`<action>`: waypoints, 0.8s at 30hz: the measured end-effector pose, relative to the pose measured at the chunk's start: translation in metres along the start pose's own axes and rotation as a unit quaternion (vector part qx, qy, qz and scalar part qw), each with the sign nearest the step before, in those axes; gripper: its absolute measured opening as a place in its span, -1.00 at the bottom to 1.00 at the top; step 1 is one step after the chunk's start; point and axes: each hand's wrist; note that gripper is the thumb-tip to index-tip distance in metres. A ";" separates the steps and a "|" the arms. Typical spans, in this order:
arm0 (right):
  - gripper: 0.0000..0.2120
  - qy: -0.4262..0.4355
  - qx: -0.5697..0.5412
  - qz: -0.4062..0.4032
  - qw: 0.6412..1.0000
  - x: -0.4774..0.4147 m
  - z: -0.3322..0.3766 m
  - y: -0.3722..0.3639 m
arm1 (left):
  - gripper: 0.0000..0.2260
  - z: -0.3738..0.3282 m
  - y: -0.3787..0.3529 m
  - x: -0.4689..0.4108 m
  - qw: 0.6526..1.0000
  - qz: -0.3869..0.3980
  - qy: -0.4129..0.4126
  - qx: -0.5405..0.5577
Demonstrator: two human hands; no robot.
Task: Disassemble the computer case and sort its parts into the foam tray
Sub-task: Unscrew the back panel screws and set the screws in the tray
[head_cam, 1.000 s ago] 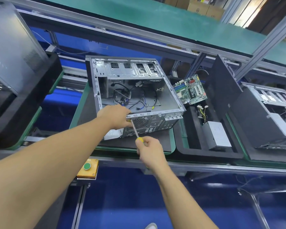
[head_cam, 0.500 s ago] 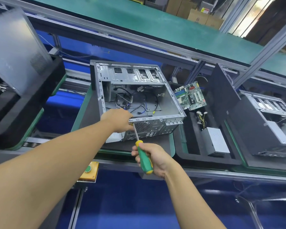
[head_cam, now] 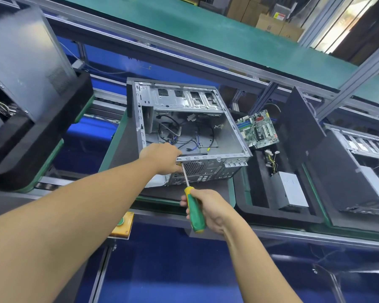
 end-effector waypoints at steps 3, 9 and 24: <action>-0.82 0.073 0.108 -0.037 0.991 0.003 -0.007 -0.004 | -0.62 0.000 0.000 0.000 1.000 0.004 0.001 0.004; -0.68 0.002 0.094 -0.014 0.995 0.001 -0.001 -0.008 | -0.66 0.000 0.002 0.002 1.000 0.001 0.000 0.010; -0.79 0.070 0.149 -0.064 0.984 -0.001 -0.014 -0.004 | -0.71 -0.001 0.006 0.005 1.000 0.011 0.007 0.002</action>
Point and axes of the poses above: each hand's wrist, its own x-axis away from the middle knuckle, its own y-axis out of the back of the hand, z = x × y, and after that the axes turned 13 degrees about y, right-handed
